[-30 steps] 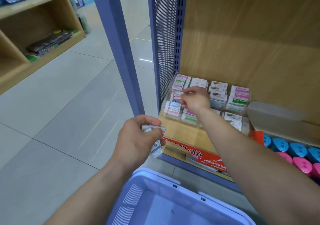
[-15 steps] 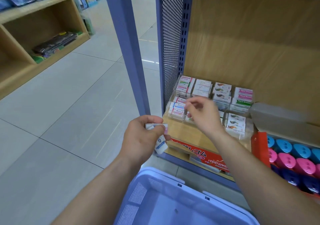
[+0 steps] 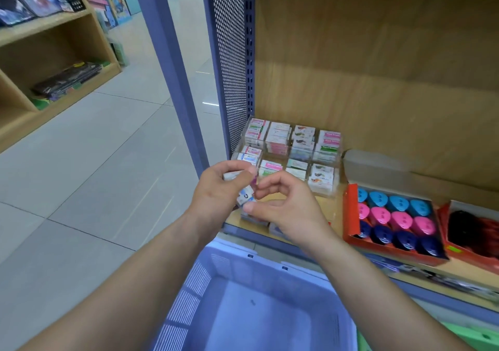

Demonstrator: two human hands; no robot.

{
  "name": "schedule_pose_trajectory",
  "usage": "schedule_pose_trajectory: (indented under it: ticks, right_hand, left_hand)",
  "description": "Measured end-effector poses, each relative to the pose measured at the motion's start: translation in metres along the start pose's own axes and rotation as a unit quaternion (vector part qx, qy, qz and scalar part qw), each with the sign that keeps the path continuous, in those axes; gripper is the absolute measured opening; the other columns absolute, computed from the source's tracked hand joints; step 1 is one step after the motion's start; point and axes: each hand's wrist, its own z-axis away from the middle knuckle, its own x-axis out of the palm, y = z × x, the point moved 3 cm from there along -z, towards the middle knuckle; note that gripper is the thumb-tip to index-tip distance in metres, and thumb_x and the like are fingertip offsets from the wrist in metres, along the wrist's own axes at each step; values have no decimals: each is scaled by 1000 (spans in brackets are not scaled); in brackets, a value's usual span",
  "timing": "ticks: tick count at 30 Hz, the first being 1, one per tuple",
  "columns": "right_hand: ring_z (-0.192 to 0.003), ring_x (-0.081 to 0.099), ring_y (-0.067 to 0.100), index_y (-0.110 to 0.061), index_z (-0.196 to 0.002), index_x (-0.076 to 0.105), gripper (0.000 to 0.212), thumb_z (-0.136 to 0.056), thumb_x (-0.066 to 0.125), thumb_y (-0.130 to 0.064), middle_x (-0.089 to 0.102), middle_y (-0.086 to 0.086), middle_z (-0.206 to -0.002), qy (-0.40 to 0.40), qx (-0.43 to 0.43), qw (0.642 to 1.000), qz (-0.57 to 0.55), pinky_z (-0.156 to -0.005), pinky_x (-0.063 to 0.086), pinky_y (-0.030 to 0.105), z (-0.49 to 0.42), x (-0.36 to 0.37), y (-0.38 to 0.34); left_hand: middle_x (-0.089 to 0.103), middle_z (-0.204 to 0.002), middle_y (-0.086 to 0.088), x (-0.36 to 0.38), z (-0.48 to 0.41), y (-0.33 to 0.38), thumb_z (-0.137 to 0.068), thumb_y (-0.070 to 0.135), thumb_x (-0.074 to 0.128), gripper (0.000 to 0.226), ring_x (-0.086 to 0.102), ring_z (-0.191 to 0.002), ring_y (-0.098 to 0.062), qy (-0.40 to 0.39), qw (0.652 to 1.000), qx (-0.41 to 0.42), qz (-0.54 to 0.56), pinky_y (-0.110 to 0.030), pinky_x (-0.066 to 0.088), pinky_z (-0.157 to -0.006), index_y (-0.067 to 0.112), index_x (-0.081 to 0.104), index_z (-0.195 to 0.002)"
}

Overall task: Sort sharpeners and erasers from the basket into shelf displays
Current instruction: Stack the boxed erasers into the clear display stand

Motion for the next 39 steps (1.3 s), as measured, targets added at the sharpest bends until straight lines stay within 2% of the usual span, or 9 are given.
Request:
schedule_pose_trajectory:
  ticks: [4,8,12,15,19,26,30,33,39]
  right_hand:
    - [-70,63,11,-18,-101,67,35,-78,81,4,68,-1,-86,-28,14,999,-2,-68,54,23,9,-12,1]
    - [-72,63,11,-27,-121,64,46,-88,70,4,63,1,-88,-81,31,996,28,-75,56,30,12,-28,5]
    - [-79,63,21,-32,-129,62,50,-95,61,4,55,13,-106,-109,50,993,11,-89,58,42,13,-33,9]
    - [-82,63,25,-33,-124,65,48,-95,59,6,53,19,-112,-88,72,993,-38,-86,59,38,7,-40,15]
    - [-84,70,29,-16,-116,57,38,-89,66,10,61,23,-108,-28,94,993,-70,-75,62,36,-10,-46,25]
    - [-69,65,18,-7,-104,58,22,-89,74,-6,74,19,-92,72,107,991,-18,-66,57,29,-80,-48,48]
    - [-76,73,24,-16,-107,62,25,-90,68,2,71,13,-100,66,60,994,70,-75,63,36,-135,-36,48]
    - [-74,75,28,-13,-93,60,16,-89,66,1,69,7,-82,81,24,985,150,-77,62,45,-176,-27,52]
    - [-73,62,15,-21,-88,63,7,-86,68,-16,63,-6,-72,41,-36,935,351,-64,47,27,-212,-7,75]
  left_hand:
    - [74,-83,-6,6,8,1,-87,15,76,11,69,-71,-19,-25,1000,-9,0,-30,57,-64,13,71,-97]
    - [73,-83,-8,11,11,-3,-91,16,72,5,70,-74,-19,-45,998,-19,-33,-29,57,-64,13,72,-96]
    - [73,-103,-13,13,11,-6,-93,12,67,9,73,-85,-23,-40,998,-38,-28,-30,59,-64,13,75,-91]
    - [72,-106,-16,7,8,-6,-93,2,62,15,74,-81,-24,-28,997,-56,-33,-29,58,-59,12,74,-93]
    - [70,-111,-20,-3,4,-11,-96,-3,58,19,77,-77,-24,-37,997,-66,-32,-25,59,-58,5,69,-110]
    - [72,-103,-25,-37,-10,-15,-97,0,60,15,76,-83,-28,-7,998,-56,-29,-36,64,-72,0,63,-112]
    - [70,-106,-25,-54,-21,-18,-96,4,63,17,72,-80,-23,20,997,-36,-59,-29,62,-65,-1,62,-113]
    - [71,-105,-22,-62,-26,-19,-96,3,63,11,74,-86,-27,27,997,-36,-64,-28,61,-66,4,66,-107]
    - [72,-101,-21,-62,-34,-23,-95,4,64,10,74,-83,-24,38,996,-46,-61,-26,60,-64,7,69,-103]
